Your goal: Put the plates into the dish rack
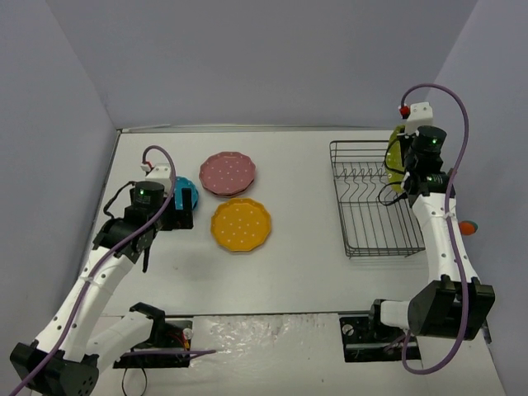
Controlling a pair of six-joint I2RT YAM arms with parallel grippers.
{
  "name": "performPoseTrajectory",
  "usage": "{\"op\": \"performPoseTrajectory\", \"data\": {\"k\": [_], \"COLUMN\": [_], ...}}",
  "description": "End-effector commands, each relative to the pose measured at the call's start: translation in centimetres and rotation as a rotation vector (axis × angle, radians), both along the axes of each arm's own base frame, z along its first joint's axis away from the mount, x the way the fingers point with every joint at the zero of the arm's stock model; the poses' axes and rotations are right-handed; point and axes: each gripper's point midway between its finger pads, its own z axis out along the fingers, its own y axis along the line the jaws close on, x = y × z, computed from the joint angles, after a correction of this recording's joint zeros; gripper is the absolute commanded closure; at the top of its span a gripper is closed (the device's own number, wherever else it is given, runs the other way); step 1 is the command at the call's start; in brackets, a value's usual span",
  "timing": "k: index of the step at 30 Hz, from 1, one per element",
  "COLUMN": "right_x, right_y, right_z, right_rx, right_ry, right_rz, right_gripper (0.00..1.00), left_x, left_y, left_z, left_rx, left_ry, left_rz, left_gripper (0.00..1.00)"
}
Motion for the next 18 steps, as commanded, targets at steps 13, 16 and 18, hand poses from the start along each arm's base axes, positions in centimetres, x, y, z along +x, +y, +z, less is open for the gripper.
{"op": "performPoseTrajectory", "data": {"k": [13,16,18], "right_x": [4.5,4.9,5.0], "right_y": [-3.0,-3.1,-3.4], "right_z": [5.9,4.9,4.2], "right_rx": [-0.122,-0.115,-0.117], "right_ry": [-0.252,-0.241,-0.231], "right_rz": [0.025,0.028,0.019], "right_gripper": [1.0,1.0,1.0], "left_x": [0.7,0.7,0.7], "left_y": [0.8,0.9,1.0], "left_z": [2.1,2.0,2.0], "left_rx": [0.014,0.021,0.026], "left_ry": [-0.107,-0.105,-0.103], "left_rz": [0.019,0.021,0.024], "left_gripper": [0.03,0.03,0.03]}}
